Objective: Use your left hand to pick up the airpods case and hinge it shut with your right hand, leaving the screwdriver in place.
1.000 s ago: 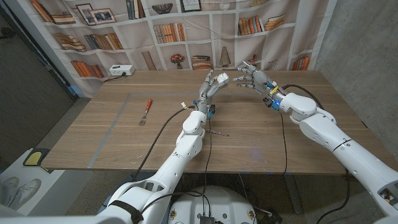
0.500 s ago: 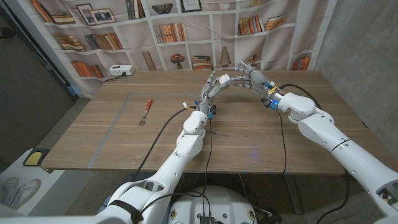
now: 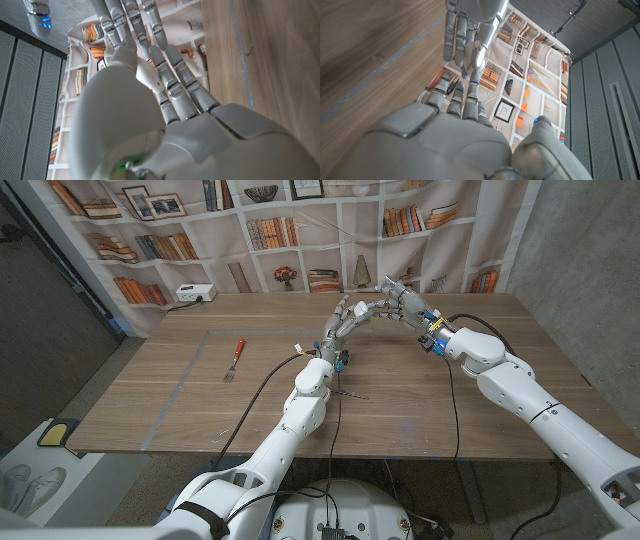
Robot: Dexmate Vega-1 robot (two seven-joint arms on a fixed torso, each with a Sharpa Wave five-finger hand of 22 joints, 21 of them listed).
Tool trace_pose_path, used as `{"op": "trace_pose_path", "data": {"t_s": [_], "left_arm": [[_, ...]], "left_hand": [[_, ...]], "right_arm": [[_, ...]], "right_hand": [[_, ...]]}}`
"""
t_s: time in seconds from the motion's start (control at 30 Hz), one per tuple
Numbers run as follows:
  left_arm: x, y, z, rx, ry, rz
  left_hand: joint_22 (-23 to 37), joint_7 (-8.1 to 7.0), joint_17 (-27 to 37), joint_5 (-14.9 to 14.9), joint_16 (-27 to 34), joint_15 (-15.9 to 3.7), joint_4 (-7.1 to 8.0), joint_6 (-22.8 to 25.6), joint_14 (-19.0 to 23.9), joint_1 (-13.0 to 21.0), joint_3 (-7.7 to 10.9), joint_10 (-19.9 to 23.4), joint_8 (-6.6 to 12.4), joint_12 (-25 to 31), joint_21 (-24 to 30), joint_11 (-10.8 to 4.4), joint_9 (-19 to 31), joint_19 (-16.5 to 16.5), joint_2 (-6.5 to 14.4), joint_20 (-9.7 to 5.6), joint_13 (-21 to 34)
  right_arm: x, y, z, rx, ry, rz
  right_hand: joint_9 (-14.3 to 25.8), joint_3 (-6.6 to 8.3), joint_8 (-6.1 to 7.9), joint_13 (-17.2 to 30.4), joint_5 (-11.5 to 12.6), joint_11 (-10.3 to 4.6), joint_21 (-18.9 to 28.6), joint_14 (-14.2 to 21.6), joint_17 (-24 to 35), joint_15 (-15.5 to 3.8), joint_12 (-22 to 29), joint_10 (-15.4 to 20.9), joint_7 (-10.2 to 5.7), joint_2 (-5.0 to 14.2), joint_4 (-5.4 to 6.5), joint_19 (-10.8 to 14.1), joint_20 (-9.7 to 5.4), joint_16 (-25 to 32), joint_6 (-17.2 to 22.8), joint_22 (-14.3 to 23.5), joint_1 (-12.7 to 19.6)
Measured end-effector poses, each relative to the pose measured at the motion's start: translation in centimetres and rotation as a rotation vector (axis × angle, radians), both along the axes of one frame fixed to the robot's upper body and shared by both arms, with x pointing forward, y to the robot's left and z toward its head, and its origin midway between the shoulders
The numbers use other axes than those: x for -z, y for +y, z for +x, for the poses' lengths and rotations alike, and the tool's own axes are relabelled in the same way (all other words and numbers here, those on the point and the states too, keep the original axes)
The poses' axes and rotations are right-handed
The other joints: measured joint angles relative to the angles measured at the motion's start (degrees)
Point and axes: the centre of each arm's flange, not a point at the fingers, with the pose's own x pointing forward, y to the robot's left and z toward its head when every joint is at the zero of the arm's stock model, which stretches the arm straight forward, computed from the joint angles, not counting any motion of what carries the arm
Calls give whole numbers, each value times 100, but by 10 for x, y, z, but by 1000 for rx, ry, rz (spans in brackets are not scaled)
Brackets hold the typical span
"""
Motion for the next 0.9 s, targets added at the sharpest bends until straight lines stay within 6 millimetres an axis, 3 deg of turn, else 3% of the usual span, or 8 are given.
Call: {"op": "trace_pose_path", "data": {"t_s": [0.3,0.43,0.5,0.57,0.67,0.9], "left_arm": [[1,-2,0,6,-1,9],[0,-2,0,7,-2,11],[0,-2,0,7,-2,11],[0,-2,0,6,-2,10],[-2,-1,0,6,-6,9],[-1,2,-1,0,-4,5]], "left_hand": [[0,-1,0,24,-16,11,-7,39,9,83,-7,0,0,322,50,0,0,-20,36,21,113],[0,-1,26,24,-16,1,-7,39,22,86,-7,0,0,322,50,0,0,-42,34,-1,87],[0,-1,27,24,-16,-12,-7,39,37,85,-7,0,0,322,79,0,0,-52,34,-11,87],[0,-1,27,24,-16,-10,-7,39,52,85,-7,0,0,322,82,0,0,-52,35,-11,87],[-10,-31,26,24,-16,-10,-7,70,52,81,-7,0,0,322,82,0,0,-52,39,-11,87],[-14,-31,26,23,-16,-9,-7,70,51,80,-7,0,0,322,126,0,0,-51,40,-11,100]], "right_arm": [[0,4,-1,-25,0,-7],[0,5,-1,-33,1,-7],[0,5,-1,-33,1,-5],[0,4,-1,-28,0,-1],[-1,0,0,-12,-3,9],[-2,-13,2,33,-8,44]], "right_hand": [[0,14,0,-11,0,-126,-17,25,0,-86,-4,164,0,17,-14,-37,-36,0,0,0,-17],[0,14,0,-4,0,-71,-19,23,-1,-103,-52,112,0,17,-14,-37,-36,0,0,0,-17],[0,23,0,29,0,2,-19,-53,0,-78,-170,-135,-12,47,-23,-40,-33,-32,-12,0,13],[0,47,0,35,0,52,-19,-196,-1,-46,-391,-615,-63,72,-44,-80,6,-96,-64,0,39],[0,78,0,29,0,62,-19,-323,28,21,-602,-1118,-134,77,-13,-168,32,-151,-135,9,43],[0,101,0,29,-22,74,-19,-483,28,48,-799,-1690,-173,77,-37,-224,46,-212,-175,16,43]]}}
